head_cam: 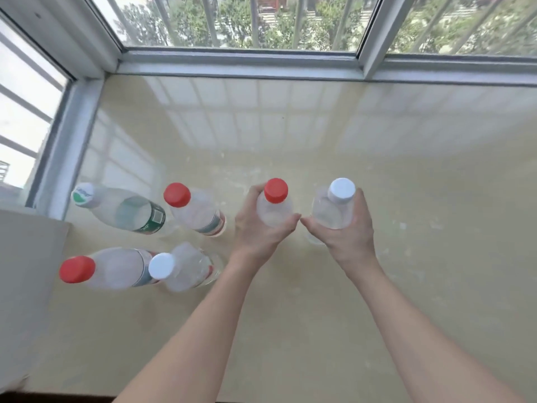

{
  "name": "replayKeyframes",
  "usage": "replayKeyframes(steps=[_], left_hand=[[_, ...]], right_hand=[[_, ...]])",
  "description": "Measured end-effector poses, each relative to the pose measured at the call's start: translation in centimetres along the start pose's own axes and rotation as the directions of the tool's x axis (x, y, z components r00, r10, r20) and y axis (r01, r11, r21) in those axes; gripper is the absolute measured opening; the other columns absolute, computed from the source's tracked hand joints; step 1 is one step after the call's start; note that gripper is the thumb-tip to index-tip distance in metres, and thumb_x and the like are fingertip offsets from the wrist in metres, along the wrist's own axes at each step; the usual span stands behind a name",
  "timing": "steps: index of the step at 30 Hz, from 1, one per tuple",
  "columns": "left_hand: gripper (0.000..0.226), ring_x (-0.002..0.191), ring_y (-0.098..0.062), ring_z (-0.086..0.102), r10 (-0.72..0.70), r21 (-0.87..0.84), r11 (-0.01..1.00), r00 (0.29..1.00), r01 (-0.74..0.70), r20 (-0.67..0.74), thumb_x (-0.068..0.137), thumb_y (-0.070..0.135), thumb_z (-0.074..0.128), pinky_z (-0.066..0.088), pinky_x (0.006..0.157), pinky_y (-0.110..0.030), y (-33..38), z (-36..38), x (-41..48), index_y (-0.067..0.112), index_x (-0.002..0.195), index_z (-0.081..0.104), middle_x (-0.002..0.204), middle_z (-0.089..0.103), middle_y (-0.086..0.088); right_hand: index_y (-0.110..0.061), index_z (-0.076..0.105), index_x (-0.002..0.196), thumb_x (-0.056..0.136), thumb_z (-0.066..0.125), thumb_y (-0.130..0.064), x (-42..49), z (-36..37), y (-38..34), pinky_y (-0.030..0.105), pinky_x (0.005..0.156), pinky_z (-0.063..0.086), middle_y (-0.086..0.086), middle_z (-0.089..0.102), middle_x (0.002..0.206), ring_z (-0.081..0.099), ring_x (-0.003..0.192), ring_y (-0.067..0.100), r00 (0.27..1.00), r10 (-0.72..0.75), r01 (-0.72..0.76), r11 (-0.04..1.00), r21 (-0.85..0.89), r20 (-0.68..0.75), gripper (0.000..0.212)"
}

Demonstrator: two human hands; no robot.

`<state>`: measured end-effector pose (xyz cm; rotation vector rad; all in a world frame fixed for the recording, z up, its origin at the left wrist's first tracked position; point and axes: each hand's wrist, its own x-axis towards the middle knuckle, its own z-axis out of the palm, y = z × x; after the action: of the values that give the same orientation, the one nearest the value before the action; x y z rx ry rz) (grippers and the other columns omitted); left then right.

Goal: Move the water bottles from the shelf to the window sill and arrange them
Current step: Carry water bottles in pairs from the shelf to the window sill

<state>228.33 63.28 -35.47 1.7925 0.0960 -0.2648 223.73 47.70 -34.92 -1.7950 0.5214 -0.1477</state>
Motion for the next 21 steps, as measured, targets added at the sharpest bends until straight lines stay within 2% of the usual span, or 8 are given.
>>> replayKeyframes(steps=[3, 8, 9, 11, 13, 17, 19, 21], left_hand=[[0.055, 0.096, -0.017, 0.062, 0.031, 0.043, 0.999, 0.999, -0.031, 0.013, 0.064, 0.033, 0.085, 0.052, 0.084, -0.033, -0.2, 0.2, 0.5, 0.025, 0.109, 0.056, 0.098, 0.064, 0.007], [0.058, 0.092, -0.006, 0.059, 0.058, 0.122, 0.991, 0.998, -0.060, 0.017, 0.063, 0.030, 0.090, 0.046, 0.080, -0.019, -1.4, -0.2, 0.2, 0.026, 0.108, 0.052, 0.093, 0.060, 0.017], [0.059, 0.092, -0.005, 0.059, 0.047, 0.141, 0.989, 0.999, -0.048, 0.010, 0.063, 0.030, 0.090, 0.047, 0.081, -0.019, -1.7, -0.3, 0.1, 0.027, 0.108, 0.052, 0.094, 0.061, 0.017], [0.060, 0.094, -0.012, 0.063, -0.011, 0.128, 0.992, 1.000, 0.011, -0.001, 0.060, 0.035, 0.090, 0.053, 0.085, -0.033, -2.4, -0.3, -0.1, 0.027, 0.107, 0.054, 0.095, 0.065, 0.012], [0.060, 0.094, -0.020, 0.066, -0.069, 0.112, 0.991, 0.998, 0.070, -0.011, 0.055, 0.042, 0.089, 0.055, 0.084, -0.046, -3.3, -0.2, -0.2, 0.026, 0.104, 0.057, 0.094, 0.068, 0.005], [0.060, 0.095, -0.018, 0.068, -0.132, 0.109, 0.985, 0.991, 0.133, -0.024, 0.054, 0.039, 0.090, 0.056, 0.085, -0.044, -4.4, -0.2, -0.7, 0.022, 0.104, 0.061, 0.096, 0.071, 0.004], [0.055, 0.094, -0.016, 0.068, -0.148, 0.093, 0.984, 0.989, 0.150, -0.020, 0.058, 0.029, 0.091, 0.056, 0.086, -0.043, -4.9, -0.3, -0.9, 0.020, 0.104, 0.063, 0.095, 0.072, 0.004], [0.055, 0.097, -0.014, 0.069, -0.150, 0.110, 0.982, 0.988, 0.151, -0.019, 0.059, 0.029, 0.091, 0.056, 0.088, -0.043, -5.4, -0.2, -0.9, 0.021, 0.107, 0.064, 0.098, 0.073, 0.006]], right_hand=[[-0.020, 0.054, 0.113, 0.064, 0.094, -0.026, 0.5, 0.1, 0.6, 0.017, 0.085, 0.047, -0.011, 0.064, 0.105, 0.060, 0.101, 0.009, 1.000, -0.002, 0.002, 1.000, 0.007, 0.017, 0.064], [-0.026, 0.052, 0.114, 0.056, 0.090, -0.040, 0.3, -0.2, 1.7, 0.043, 0.089, 0.055, -0.008, 0.064, 0.103, 0.063, 0.099, 0.021, 0.999, 0.030, -0.031, 0.999, 0.020, 0.016, 0.071], [-0.027, 0.052, 0.115, 0.055, 0.090, -0.039, 0.2, -0.2, 2.0, 0.047, 0.089, 0.055, -0.007, 0.065, 0.103, 0.064, 0.099, 0.023, 0.999, 0.041, -0.041, 0.999, 0.019, 0.018, 0.073], [-0.029, 0.052, 0.115, 0.054, 0.090, -0.035, 0.1, -0.2, 2.6, 0.049, 0.087, 0.055, -0.008, 0.067, 0.101, 0.065, 0.097, 0.024, 0.998, 0.062, -0.062, 0.998, 0.000, 0.026, 0.072], [-0.029, 0.054, 0.112, 0.056, 0.090, -0.029, 0.2, -0.2, 3.2, 0.046, 0.086, 0.056, -0.012, 0.068, 0.097, 0.066, 0.095, 0.020, 0.996, 0.081, -0.080, 0.996, -0.039, 0.026, 0.067], [-0.028, 0.056, 0.109, 0.059, 0.091, -0.021, 0.5, -0.2, 4.4, 0.036, 0.082, 0.056, -0.014, 0.069, 0.095, 0.067, 0.092, 0.014, 0.991, 0.130, -0.128, 0.989, -0.080, 0.032, 0.061], [-0.026, 0.059, 0.111, 0.060, 0.091, -0.019, 0.5, -0.1, 4.9, 0.022, 0.078, 0.052, -0.016, 0.069, 0.095, 0.066, 0.090, 0.005, 0.988, 0.149, -0.146, 0.985, -0.092, 0.028, 0.061], [-0.022, 0.061, 0.111, 0.061, 0.091, -0.016, 0.4, 0.0, 5.4, 0.008, 0.071, 0.045, -0.016, 0.068, 0.093, 0.062, 0.083, -0.006, 0.988, 0.157, -0.154, 0.982, -0.111, 0.013, 0.059]])
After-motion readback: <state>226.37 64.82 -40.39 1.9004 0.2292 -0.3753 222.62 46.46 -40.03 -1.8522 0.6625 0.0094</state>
